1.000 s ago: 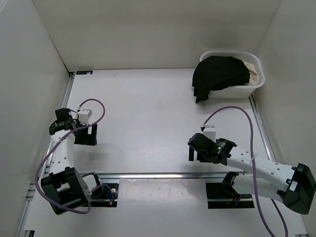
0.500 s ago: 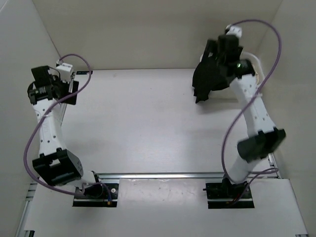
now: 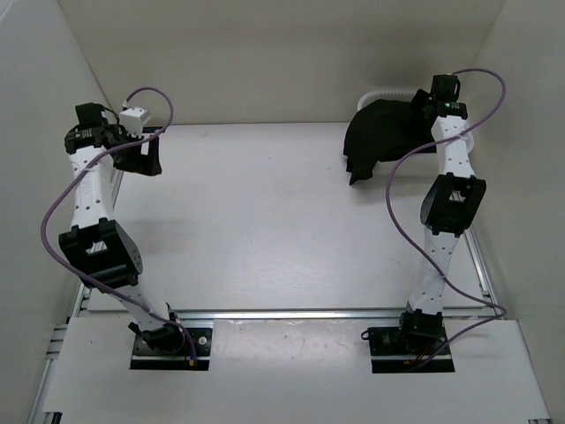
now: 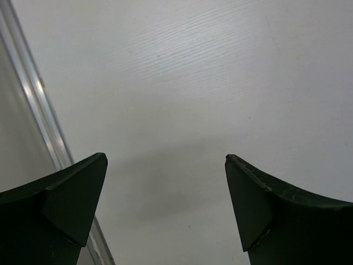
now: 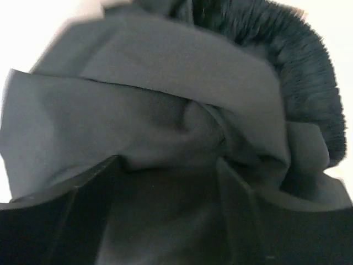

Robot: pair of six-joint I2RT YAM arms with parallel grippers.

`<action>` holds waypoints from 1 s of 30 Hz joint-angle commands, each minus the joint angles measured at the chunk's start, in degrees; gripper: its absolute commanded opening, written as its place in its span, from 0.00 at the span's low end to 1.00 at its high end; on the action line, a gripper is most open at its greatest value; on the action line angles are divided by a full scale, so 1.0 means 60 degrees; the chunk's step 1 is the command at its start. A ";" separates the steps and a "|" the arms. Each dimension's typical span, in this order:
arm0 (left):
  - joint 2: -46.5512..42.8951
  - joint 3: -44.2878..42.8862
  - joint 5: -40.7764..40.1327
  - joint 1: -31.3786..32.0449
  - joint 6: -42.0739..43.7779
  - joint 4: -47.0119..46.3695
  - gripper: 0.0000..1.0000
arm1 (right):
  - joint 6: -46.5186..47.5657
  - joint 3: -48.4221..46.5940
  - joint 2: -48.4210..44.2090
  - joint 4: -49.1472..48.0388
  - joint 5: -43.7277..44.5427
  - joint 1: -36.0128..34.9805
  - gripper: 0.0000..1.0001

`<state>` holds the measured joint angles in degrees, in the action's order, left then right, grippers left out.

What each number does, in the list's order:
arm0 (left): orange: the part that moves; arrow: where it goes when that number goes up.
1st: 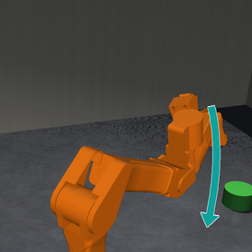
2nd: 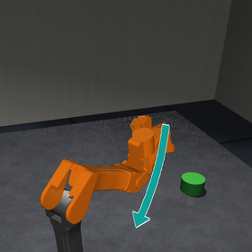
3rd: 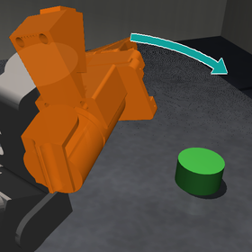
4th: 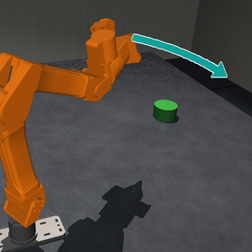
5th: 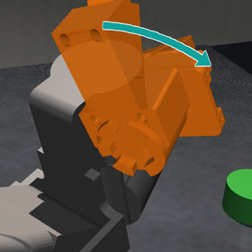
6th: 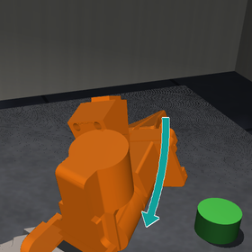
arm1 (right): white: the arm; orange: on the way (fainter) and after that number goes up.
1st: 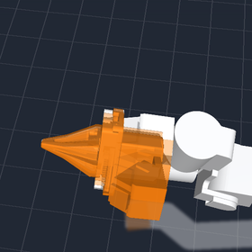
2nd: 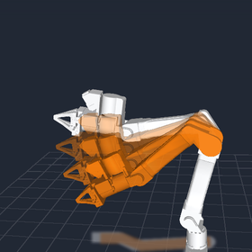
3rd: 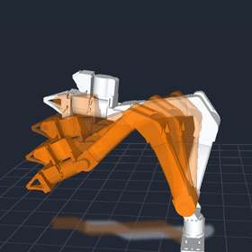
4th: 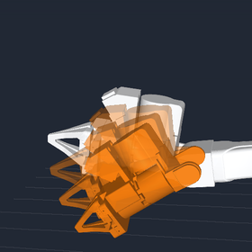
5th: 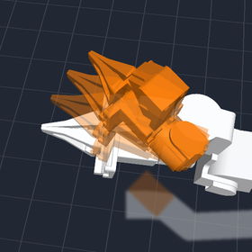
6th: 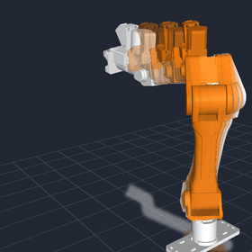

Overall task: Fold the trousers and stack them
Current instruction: Grab the trousers from the pile

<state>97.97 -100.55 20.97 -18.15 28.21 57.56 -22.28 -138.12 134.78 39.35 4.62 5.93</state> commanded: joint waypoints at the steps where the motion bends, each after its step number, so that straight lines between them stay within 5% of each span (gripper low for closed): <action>1: 0.0252 0.0060 0.0680 0.0022 -0.0189 0.0280 1.00 | -0.0153 0.0121 -0.0357 -0.0112 -0.0713 -0.0169 0.74; 5: 0.0253 0.0147 0.0680 0.0022 -0.0292 0.0368 1.00 | -0.0052 0.0962 -0.0813 -0.0233 -0.0828 -0.0169 0.44; 6: 0.0253 0.0147 0.0680 0.0022 -0.0408 0.0368 1.00 | -0.0051 0.0743 -0.0596 0.0219 -0.0829 -0.0169 0.22; 8: 0.0253 0.0147 0.0680 0.0022 -0.0409 0.0368 1.00 | 0.0036 0.0289 -0.0593 0.0544 -0.0829 -0.0169 0.00; 15: 0.0136 0.0060 0.0680 0.0022 -0.0585 0.0572 1.00 | 0.0270 0.1076 -0.2977 0.0063 -0.0947 -0.0519 0.00; 19: -0.0244 0.0060 0.0680 0.0022 -0.0585 0.0660 0.98 | 0.0959 0.1428 -0.5128 -0.0653 -0.0756 -0.1979 0.00; 23: -0.0479 0.0060 0.0401 0.0022 -0.0774 0.0661 0.80 | 0.1822 0.1546 -0.6232 -0.1197 -0.0070 -0.4265 0.00; 24: -0.0581 0.0060 0.0401 0.0022 -0.0775 0.0791 0.61 | 0.2317 0.1546 -0.6320 -0.1314 0.0484 -0.4836 0.00; 27: -0.0582 -0.0072 0.0401 0.0022 -0.0775 0.1011 0.34 | 0.2674 0.1458 -0.6176 -0.1608 0.0942 -0.6946 0.00; 30: -0.0582 -0.0598 0.0227 0.0022 -0.0775 0.1115 0.29 | 0.1451 0.1472 -0.5009 -0.1696 0.0959 -0.8280 0.00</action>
<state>97.49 -100.79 22.90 -17.89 23.70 63.16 -10.52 -130.26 97.62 30.04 6.81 -42.11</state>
